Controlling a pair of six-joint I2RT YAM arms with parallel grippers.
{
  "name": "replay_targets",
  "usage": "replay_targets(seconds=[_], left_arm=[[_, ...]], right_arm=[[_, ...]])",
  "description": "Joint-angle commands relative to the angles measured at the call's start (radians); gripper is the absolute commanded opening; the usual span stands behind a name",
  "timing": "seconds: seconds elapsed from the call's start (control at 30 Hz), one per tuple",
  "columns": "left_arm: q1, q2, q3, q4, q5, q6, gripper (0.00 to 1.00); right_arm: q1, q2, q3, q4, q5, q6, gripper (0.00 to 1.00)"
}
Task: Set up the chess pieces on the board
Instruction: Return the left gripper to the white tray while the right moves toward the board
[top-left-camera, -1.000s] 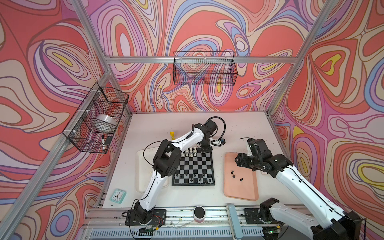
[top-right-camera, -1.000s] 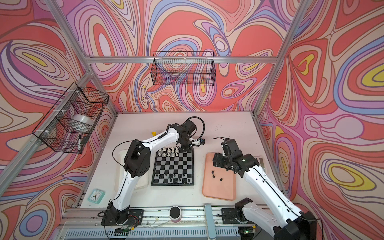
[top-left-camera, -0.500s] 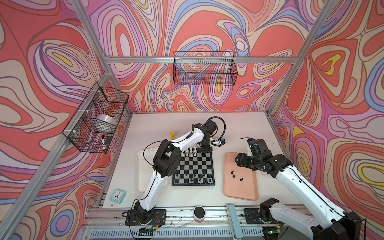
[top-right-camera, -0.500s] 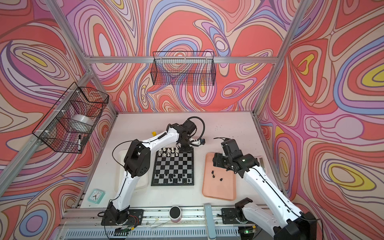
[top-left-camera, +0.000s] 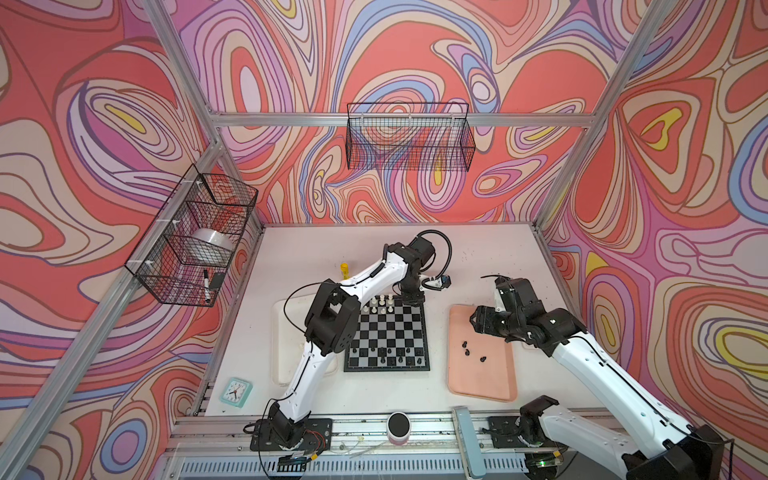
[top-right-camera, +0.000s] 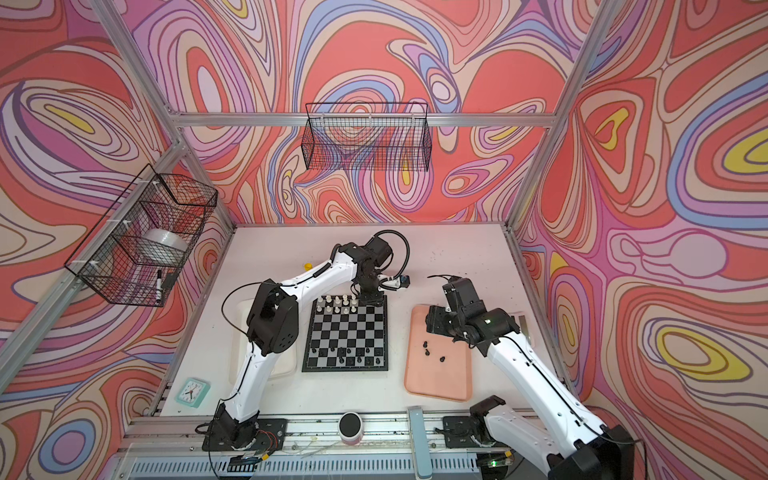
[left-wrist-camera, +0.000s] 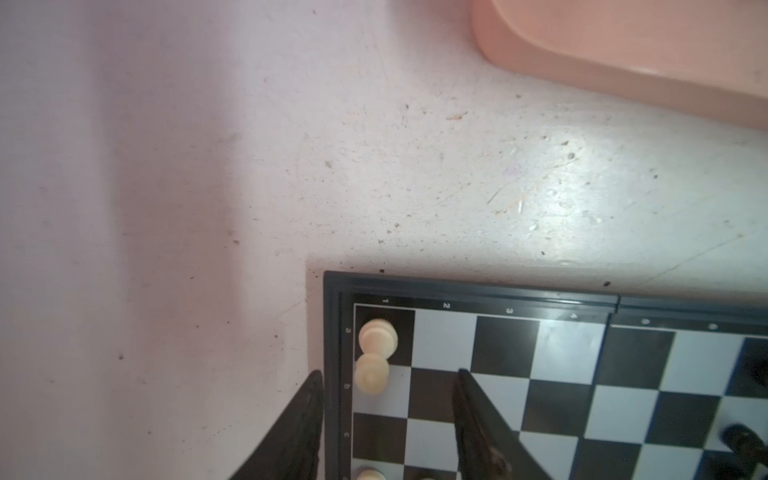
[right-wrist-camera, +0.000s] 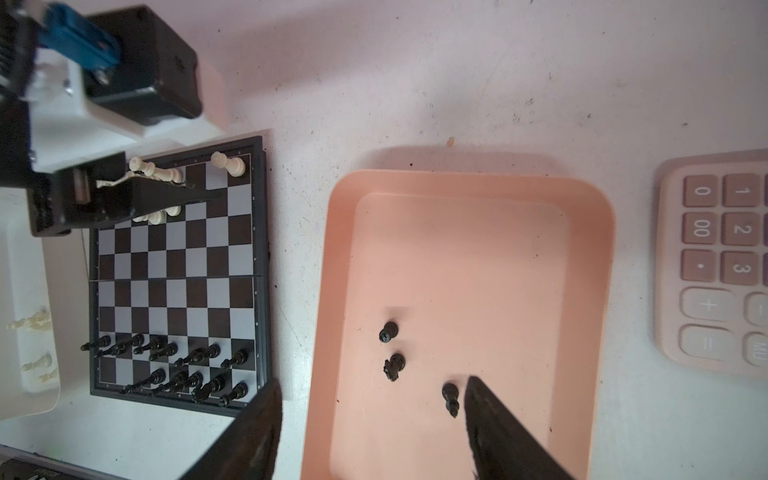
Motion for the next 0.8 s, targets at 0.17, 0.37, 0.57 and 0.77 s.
replay_targets(seconds=[0.17, 0.37, 0.57, 0.77], left_arm=[[0.011, -0.211, 0.069, -0.172, 0.025, -0.013, 0.54], [0.141, -0.403, -0.031, -0.301, 0.100, -0.074, 0.53], [0.332, -0.665, -0.395, -0.316, 0.091, 0.040, 0.50], [0.458, -0.859, -0.718, -0.295, 0.065, 0.180, 0.47]], right_arm=[[0.004, -0.023, -0.006, 0.018, 0.005, -0.019, 0.71], [0.004, 0.004, -0.003, 0.045, 0.005, -0.048, 0.70], [0.004, 0.063, 0.006, 0.093, -0.029, -0.070, 0.70], [0.005, 0.104, 0.029, 0.132, -0.054, -0.072, 0.68]])
